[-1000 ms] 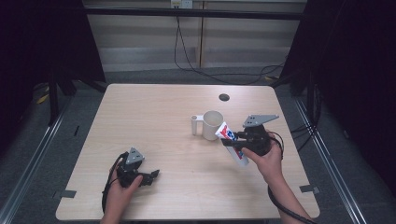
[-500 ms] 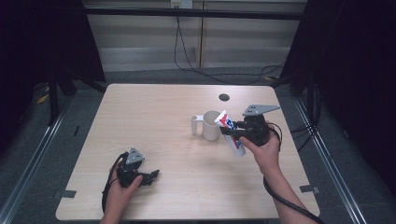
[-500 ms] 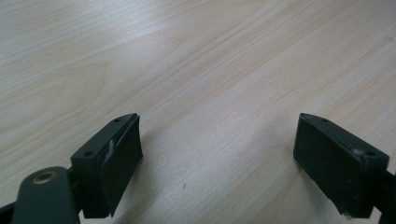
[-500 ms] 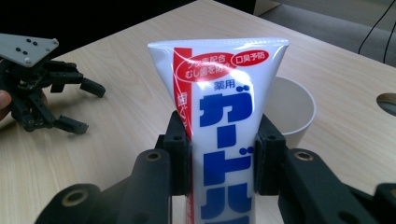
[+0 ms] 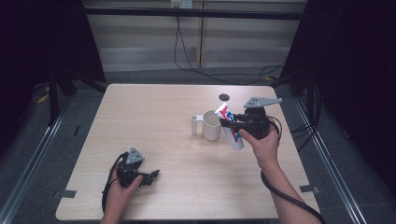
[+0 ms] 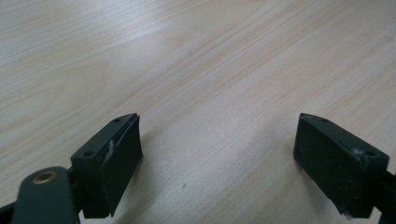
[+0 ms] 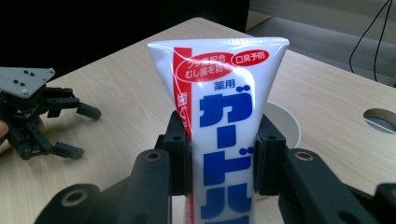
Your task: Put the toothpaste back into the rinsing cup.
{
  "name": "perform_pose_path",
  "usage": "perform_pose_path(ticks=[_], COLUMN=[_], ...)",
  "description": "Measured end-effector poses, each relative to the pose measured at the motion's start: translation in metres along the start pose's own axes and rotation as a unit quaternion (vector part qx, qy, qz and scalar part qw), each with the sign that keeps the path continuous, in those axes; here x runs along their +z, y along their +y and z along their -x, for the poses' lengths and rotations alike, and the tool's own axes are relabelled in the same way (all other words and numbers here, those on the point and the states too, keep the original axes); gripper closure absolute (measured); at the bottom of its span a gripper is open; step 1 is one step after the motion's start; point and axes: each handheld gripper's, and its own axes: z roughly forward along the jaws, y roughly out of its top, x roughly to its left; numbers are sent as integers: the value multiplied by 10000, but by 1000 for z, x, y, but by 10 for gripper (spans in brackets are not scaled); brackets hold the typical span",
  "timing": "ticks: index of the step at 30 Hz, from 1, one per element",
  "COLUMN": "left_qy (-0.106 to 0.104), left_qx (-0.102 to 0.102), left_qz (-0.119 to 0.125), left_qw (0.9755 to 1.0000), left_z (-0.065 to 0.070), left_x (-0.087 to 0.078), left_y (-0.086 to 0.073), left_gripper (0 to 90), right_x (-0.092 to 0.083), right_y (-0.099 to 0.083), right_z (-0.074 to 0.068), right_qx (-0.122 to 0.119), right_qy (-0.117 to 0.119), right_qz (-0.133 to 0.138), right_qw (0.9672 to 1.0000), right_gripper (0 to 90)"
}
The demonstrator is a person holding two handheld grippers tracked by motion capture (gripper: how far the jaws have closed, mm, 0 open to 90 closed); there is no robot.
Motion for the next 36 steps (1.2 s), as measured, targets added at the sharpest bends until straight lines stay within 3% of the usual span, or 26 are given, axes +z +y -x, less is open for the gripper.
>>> perform_pose_path(ticks=[5, 21, 29, 36], left_qy=[-2, 6, -3, 3], left_qx=[-10, -3, -7, -4], left_qz=[2, 4, -1, -19], left_qw=[10000, 10000, 10000, 10000], left_z=[0, 0, 0, 0], left_x=[0, 0, 0, 0], left_y=[0, 0, 0, 0], left_gripper=[150, 150, 150, 150], right_x=[0, 3, 6, 12], right_y=[5, 22, 29, 32], right_z=[3, 9, 12, 13], right_qx=[95, 133, 258, 260], right_qy=[-59, -206, -245, -297], right_qz=[187, 364, 618, 632], right_qw=[9998, 9990, 9975, 9972], right_gripper=[653, 653, 652, 652])
